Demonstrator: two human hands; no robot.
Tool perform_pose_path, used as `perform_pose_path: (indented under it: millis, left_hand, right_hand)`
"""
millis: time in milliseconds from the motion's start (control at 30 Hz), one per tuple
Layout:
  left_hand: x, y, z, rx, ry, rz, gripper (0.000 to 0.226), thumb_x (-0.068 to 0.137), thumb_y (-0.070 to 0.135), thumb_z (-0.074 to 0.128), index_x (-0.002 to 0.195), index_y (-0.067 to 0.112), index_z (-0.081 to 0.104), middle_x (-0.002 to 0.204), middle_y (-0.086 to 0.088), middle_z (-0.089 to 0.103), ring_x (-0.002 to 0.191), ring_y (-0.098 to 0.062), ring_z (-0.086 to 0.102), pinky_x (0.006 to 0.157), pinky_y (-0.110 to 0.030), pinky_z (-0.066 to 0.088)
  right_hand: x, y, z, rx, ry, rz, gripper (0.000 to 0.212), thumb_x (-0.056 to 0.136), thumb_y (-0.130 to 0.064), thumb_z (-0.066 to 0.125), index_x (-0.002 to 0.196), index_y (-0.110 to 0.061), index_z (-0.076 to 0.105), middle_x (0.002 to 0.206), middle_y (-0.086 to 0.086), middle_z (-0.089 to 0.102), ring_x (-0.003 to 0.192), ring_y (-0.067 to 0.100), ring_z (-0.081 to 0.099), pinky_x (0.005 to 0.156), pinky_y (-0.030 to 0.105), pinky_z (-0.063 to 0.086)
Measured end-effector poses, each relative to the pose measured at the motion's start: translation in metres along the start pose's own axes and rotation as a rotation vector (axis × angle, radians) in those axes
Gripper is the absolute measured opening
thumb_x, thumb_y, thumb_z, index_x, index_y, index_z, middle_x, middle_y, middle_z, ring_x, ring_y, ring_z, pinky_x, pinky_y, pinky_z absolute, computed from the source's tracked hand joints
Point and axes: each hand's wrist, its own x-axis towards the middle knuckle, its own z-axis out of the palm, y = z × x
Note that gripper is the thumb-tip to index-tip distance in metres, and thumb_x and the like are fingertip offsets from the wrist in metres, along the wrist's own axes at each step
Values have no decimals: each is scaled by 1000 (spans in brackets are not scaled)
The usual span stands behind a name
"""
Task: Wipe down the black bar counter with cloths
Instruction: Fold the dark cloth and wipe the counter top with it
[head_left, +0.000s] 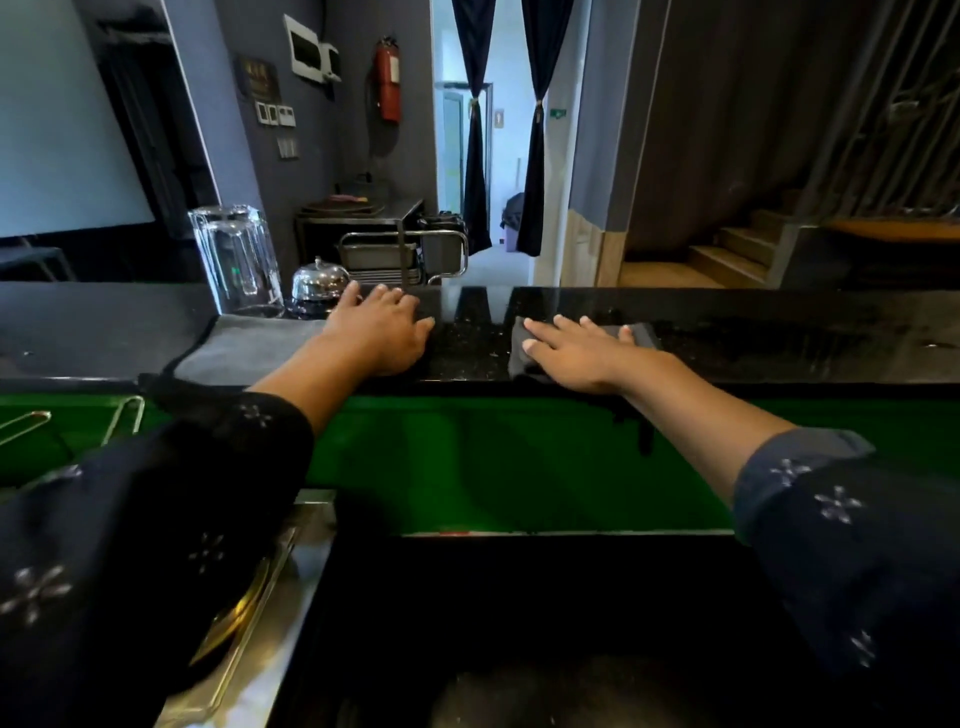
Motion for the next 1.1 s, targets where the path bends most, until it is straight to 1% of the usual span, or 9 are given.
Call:
perform_pose_path:
  millis: [67, 133, 267, 400, 533, 667, 767, 933, 1100]
  left_hand:
    - [-2, 27, -4, -161, -32, 25, 60, 100, 47, 23, 148, 12, 30, 156, -8, 27, 146, -23, 18, 118, -49, 4]
    - [1, 52, -3, -251, -61, 37, 60, 100, 47, 24, 149, 12, 29, 157, -8, 25, 146, -24, 17, 117, -49, 4]
    - [12, 85, 9, -365, -112, 19, 61, 99, 49, 24, 151, 17, 22, 159, -7, 17, 147, -25, 12, 117, -49, 3]
    - [14, 93, 21, -338, -144, -3, 60, 99, 50, 16, 153, 24, 14, 161, -3, 5, 148, -21, 3, 118, -44, 0]
    - [15, 92, 22, -330, -142, 4, 59, 99, 49, 15, 153, 25, 11, 161, -2, 3, 148, -20, 0, 118, -43, -1]
    - [17, 92, 17, -337, -146, -6, 58, 99, 49, 15, 153, 28, 11, 161, 0, 3, 148, -19, 0, 118, -43, 0]
    - [11, 92, 15, -336, -163, -9, 58, 99, 48, 15, 153, 27, 11, 161, -1, 3, 148, -19, 1, 118, -43, -1]
    - [10, 95, 14, -334, -152, 0, 57, 100, 46, 16, 153, 26, 11, 161, -1, 3, 148, -19, 1, 118, -42, 0]
    - [11, 95, 18, -341, -127, 9, 56, 100, 45, 16, 153, 27, 11, 161, 0, 3, 148, -18, 2, 118, -40, 0]
  right_hand:
    - [-17, 8, 6, -19, 14, -56, 57, 97, -65, 12, 152, -50, 5, 165, -7, -1, 151, 25, 0, 114, 63, -5]
    - [-28, 23, 8, -30, 21, -82, 56, 97, -65, 12, 151, -51, 7, 165, -9, 0, 151, 24, 1, 115, 61, -4]
    - [-23, 54, 1, -3, 27, -20, 56, 97, -65, 14, 151, -51, 8, 165, -9, 0, 151, 22, 0, 116, 61, -5]
    - [2, 61, -3, -3, 33, 33, 57, 98, -64, 13, 152, -49, 7, 165, -7, -2, 151, 24, -2, 115, 63, -5]
    - [19, 59, -5, 1, 39, 53, 57, 99, -62, 13, 153, -46, 5, 165, -5, -2, 151, 25, -3, 114, 63, -6]
    - [28, 44, -11, 7, 55, 89, 58, 100, -57, 12, 155, -40, 6, 165, 1, -1, 151, 30, -4, 114, 64, -7]
    - [20, 41, -8, 1, 26, 53, 58, 101, -55, 11, 156, -39, 5, 165, 0, -3, 151, 30, -7, 115, 63, -7]
    - [0, 61, -2, -28, 10, -88, 54, 100, -59, 12, 153, -48, 4, 165, -8, -3, 151, 21, -3, 116, 57, -6]
    - [57, 49, -8, -11, 11, -27, 55, 101, -57, 12, 154, -45, 5, 165, -5, -3, 151, 24, -5, 115, 60, -8]
